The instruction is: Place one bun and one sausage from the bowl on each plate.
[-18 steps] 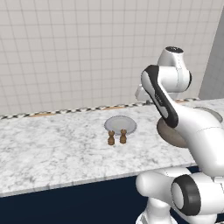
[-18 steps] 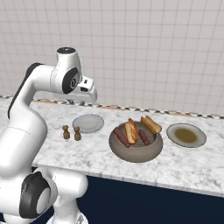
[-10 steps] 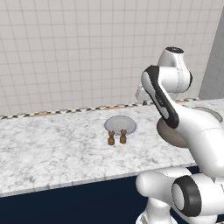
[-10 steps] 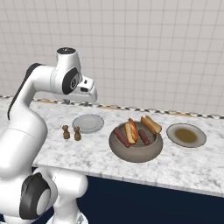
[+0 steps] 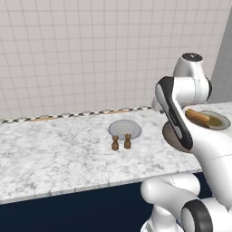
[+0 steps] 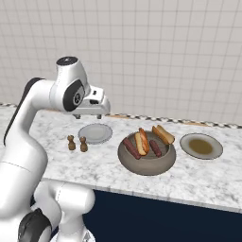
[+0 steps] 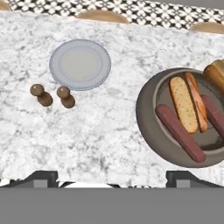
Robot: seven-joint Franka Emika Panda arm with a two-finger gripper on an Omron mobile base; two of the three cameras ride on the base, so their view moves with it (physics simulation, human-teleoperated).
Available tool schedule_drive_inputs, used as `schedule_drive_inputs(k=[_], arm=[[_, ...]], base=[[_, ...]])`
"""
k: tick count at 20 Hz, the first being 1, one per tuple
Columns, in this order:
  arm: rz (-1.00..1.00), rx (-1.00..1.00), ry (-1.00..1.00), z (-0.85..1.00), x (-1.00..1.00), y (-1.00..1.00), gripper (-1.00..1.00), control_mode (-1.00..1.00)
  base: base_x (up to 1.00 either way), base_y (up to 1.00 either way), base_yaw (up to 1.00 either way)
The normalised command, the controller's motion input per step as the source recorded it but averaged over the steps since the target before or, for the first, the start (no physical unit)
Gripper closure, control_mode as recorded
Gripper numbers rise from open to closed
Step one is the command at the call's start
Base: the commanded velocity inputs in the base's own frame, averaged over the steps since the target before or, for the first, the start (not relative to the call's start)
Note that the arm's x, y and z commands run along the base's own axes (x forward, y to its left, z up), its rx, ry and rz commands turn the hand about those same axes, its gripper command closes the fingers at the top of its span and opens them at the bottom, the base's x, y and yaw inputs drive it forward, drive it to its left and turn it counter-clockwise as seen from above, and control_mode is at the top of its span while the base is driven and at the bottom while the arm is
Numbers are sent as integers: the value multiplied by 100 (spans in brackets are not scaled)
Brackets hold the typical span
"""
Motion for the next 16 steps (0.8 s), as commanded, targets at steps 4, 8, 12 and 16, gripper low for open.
schedule_drive_inputs(k=[4, 8, 12, 16], arm=[[0, 0, 0, -14, -14, -62, -100, -100], [0, 0, 0, -27, 0, -59, -100, -100], [0, 0, 0, -36, 0, -56, -100, -100], [0, 0, 0, -37, 0, -48, -100, -100]], base=[[0, 0, 0], [0, 0, 0], [0, 0, 0], [0, 0, 0]])
